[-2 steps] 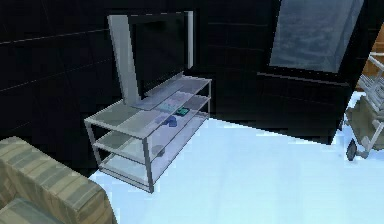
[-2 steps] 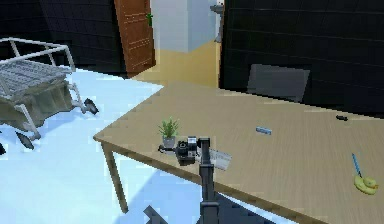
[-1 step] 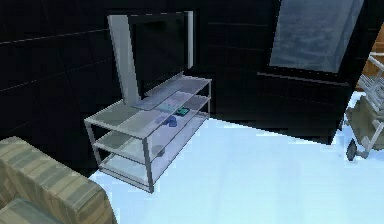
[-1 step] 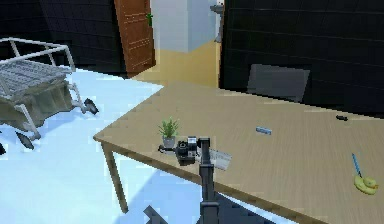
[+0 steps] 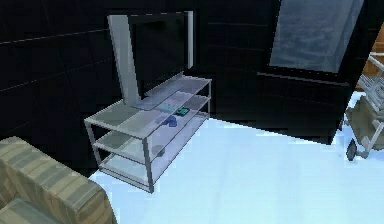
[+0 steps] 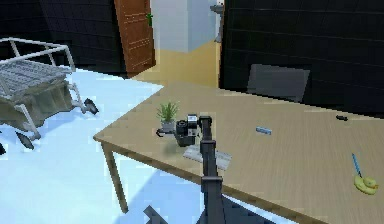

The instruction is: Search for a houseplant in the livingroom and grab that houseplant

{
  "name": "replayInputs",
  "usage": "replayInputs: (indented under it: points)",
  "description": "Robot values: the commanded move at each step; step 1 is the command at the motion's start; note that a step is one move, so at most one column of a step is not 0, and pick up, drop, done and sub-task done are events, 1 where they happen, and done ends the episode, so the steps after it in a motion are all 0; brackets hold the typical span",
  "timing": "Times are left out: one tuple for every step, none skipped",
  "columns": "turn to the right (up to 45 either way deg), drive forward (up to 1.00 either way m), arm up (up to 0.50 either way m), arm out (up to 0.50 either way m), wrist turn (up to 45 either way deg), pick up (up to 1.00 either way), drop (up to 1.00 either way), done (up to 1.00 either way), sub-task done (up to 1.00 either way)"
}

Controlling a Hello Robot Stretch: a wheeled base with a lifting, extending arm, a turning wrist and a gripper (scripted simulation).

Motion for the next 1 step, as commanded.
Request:
replayInputs:
  points:
    - [0.0,0.00,0.00,0.00,0.0,0.00,0.00,1.00,0.00]
